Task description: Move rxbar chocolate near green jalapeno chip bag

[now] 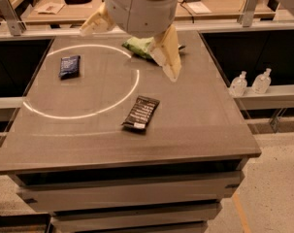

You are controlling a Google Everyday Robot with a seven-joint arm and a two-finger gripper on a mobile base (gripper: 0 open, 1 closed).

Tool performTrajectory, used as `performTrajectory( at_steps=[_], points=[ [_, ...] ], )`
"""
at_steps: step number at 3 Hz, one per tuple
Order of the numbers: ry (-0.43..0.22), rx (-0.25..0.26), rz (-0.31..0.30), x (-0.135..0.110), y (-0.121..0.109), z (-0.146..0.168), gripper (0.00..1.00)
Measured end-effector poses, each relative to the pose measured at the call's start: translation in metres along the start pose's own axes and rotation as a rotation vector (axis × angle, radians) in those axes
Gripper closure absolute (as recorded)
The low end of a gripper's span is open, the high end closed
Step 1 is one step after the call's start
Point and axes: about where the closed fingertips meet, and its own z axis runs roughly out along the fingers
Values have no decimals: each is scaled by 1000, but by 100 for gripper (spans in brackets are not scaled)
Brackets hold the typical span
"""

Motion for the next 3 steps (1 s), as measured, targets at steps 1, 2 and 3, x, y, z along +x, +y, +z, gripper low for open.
performTrajectory(
  at_steps=[1,2,3],
  points=[
    [-139,-31,32,29,-2,30,0],
    [-240,-28,66,57,2,58,0],
    [-299,-42,69,66,8,86,0]
  ],
)
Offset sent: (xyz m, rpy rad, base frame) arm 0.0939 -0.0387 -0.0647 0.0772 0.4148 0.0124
